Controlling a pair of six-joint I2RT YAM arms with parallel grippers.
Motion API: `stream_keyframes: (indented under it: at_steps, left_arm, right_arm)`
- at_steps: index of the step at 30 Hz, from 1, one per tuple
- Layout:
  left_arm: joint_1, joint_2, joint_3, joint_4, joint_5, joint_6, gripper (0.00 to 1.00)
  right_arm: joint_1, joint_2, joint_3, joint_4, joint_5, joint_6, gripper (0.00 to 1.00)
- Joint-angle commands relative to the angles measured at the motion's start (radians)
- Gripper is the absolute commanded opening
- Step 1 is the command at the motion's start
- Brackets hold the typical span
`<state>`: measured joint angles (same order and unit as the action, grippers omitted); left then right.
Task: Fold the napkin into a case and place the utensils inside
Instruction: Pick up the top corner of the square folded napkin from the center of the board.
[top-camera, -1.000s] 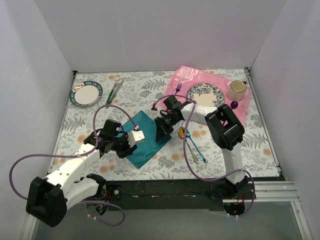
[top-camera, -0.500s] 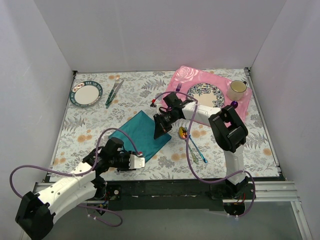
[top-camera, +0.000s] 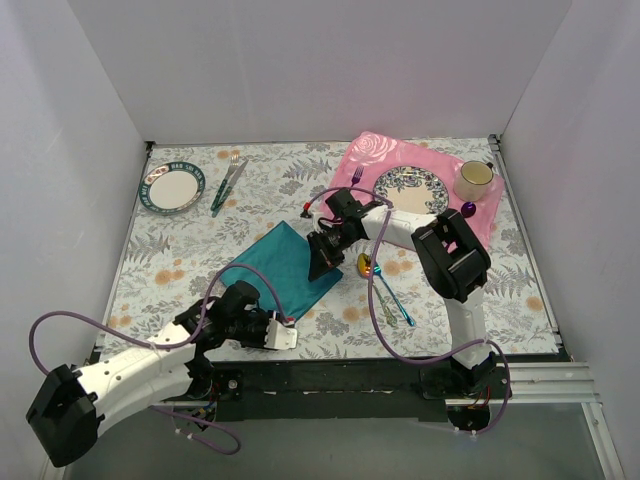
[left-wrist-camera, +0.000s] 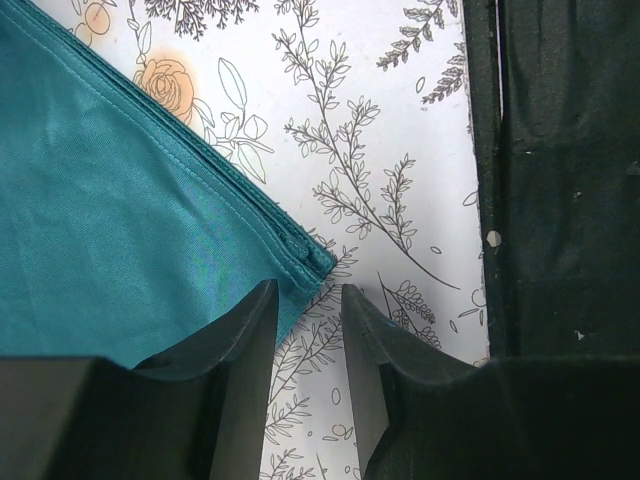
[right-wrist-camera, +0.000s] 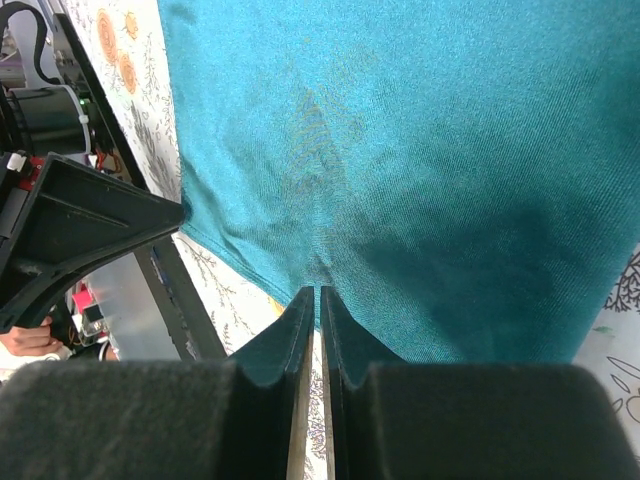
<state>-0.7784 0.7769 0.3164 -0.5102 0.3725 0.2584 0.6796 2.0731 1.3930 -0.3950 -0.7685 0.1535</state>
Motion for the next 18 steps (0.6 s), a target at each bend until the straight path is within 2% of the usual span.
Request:
stream_keyframes:
  at_steps: [1, 10, 18]
  left_arm:
    - [-0.015, 0.021, -0.019, 0.051, -0.021, 0.005, 0.32]
    - [-0.019, -0.014, -0.031, 0.059, -0.030, 0.025, 0.16]
    - [-0.019, -0.025, 0.028, 0.029, -0.041, 0.002, 0.00]
  right_arm:
    - [0.003, 0.005, 0.040, -0.011, -0.008, -0.003, 0.14]
    - [0.005, 0.012, 0.041, -0.018, -0.008, -0.003, 0.14]
    - [0.003, 0.013, 0.041, -0.021, -0.011, -0.003, 0.14]
